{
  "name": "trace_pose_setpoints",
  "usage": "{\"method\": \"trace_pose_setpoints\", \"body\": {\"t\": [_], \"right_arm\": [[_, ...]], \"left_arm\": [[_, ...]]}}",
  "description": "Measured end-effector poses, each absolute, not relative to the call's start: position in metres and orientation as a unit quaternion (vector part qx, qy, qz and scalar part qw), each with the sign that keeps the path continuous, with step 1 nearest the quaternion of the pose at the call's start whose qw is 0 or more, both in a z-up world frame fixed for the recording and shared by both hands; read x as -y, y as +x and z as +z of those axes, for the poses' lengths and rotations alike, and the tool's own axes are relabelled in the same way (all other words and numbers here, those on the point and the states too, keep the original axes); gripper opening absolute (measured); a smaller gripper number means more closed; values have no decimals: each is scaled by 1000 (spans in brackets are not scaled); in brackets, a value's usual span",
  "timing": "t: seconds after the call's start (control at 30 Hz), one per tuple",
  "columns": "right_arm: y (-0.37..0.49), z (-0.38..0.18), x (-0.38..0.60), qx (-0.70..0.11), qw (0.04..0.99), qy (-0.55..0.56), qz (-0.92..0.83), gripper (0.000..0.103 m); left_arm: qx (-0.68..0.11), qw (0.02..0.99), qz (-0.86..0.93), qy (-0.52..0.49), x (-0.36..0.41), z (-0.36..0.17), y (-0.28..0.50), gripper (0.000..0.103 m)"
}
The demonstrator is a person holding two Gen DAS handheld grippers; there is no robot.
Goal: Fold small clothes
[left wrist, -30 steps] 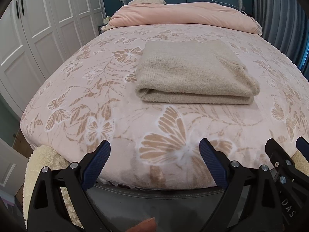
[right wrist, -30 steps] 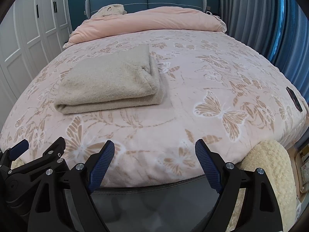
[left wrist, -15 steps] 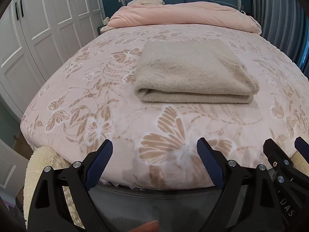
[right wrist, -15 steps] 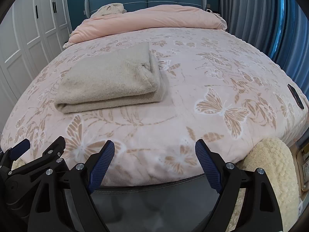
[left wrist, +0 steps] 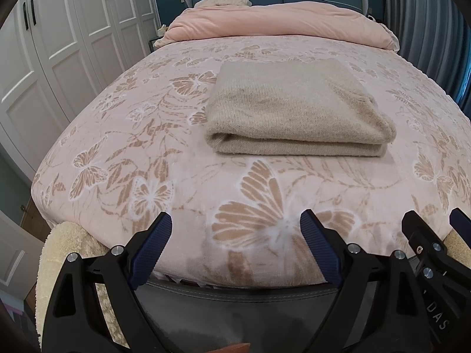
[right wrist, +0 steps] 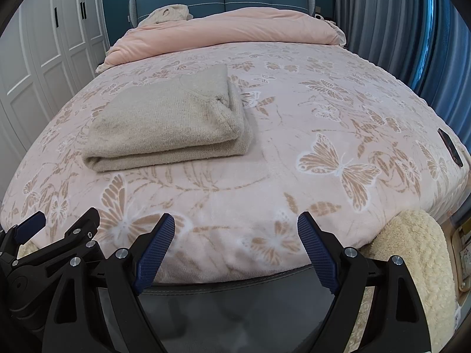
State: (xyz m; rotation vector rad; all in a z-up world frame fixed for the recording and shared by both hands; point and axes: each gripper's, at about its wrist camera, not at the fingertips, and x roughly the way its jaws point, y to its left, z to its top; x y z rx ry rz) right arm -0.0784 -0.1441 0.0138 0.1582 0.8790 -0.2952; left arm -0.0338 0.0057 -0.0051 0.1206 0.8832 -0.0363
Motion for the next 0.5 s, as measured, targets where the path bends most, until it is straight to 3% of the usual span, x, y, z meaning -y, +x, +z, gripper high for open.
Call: {"method": "trace_pose_setpoints", "body": {"t": [0.5], "right_arm": [[-78, 13, 144, -425, 891, 75, -142, 84]], "left_arm": [[-426, 902, -14, 60, -6, -7, -35, 85]]}}
